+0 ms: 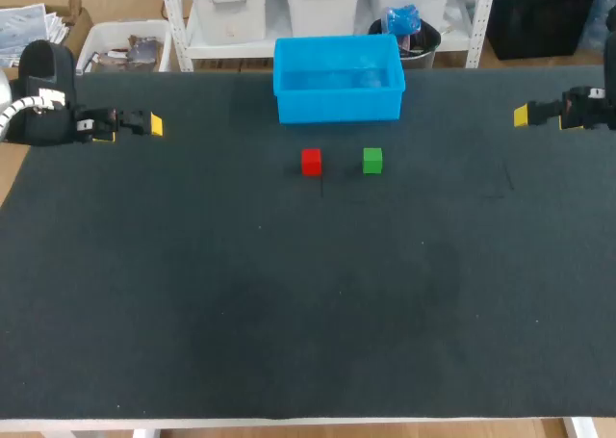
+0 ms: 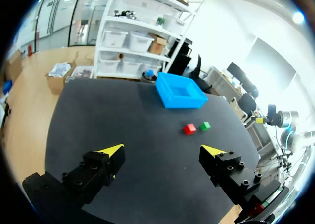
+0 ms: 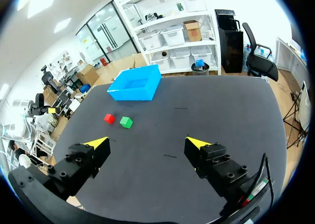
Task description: Use the left arm to pick the red cube and place it into the blue plastic box first, then use the right arm to grasp the green cube and put it into the same blue plastic box after the first action is fully finished.
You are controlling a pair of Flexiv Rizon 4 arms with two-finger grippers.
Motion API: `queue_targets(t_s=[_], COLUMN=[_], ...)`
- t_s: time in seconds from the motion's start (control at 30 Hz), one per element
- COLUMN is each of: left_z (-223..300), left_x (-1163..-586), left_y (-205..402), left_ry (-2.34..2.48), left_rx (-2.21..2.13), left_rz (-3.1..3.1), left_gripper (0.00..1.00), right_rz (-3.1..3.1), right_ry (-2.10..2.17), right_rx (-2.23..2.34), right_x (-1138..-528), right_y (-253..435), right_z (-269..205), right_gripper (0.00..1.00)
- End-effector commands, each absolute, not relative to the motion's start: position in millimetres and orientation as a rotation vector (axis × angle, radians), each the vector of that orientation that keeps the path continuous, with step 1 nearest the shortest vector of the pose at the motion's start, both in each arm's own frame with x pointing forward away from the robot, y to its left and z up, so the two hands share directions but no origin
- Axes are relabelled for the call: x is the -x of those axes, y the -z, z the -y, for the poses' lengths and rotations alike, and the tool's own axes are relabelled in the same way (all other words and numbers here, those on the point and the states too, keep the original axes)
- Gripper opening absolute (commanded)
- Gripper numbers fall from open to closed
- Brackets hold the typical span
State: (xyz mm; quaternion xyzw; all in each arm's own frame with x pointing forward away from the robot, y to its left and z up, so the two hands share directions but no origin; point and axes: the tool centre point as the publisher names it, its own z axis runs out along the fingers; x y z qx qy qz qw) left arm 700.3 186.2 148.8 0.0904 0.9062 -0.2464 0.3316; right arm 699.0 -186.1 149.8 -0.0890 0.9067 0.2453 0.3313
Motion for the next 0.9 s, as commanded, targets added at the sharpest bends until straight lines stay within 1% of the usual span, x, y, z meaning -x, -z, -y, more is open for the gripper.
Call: queue_targets(t_s=[0.03,0.5,0.73,0.9], left_z=[-185.5,-185.5,-118.4,-81.9], left_x=[-700.0,-700.0,-723.1,-729.8], left_y=[-149.6,-149.6,-146.0,-138.0], left_ry=[0.640,0.640,0.477,0.416], left_rx=[-0.234,-0.234,-0.475,-0.524], left_rz=[-2.372,-2.372,-2.530,-2.609], left_gripper=[1.00,1.00,1.00,1.00], right_rz=[-2.371,-2.371,-2.371,-2.371], right_ry=[-0.639,-0.639,-0.639,-0.639], right_rx=[0.233,0.233,0.233,0.233], right_x=[-699.8,-699.8,-699.8,-699.8], right_y=[-149.5,-149.5,-149.5,-149.5], right_z=[185.6,185.6,185.6,185.6], right_gripper=[1.00,1.00,1.00,1.00])
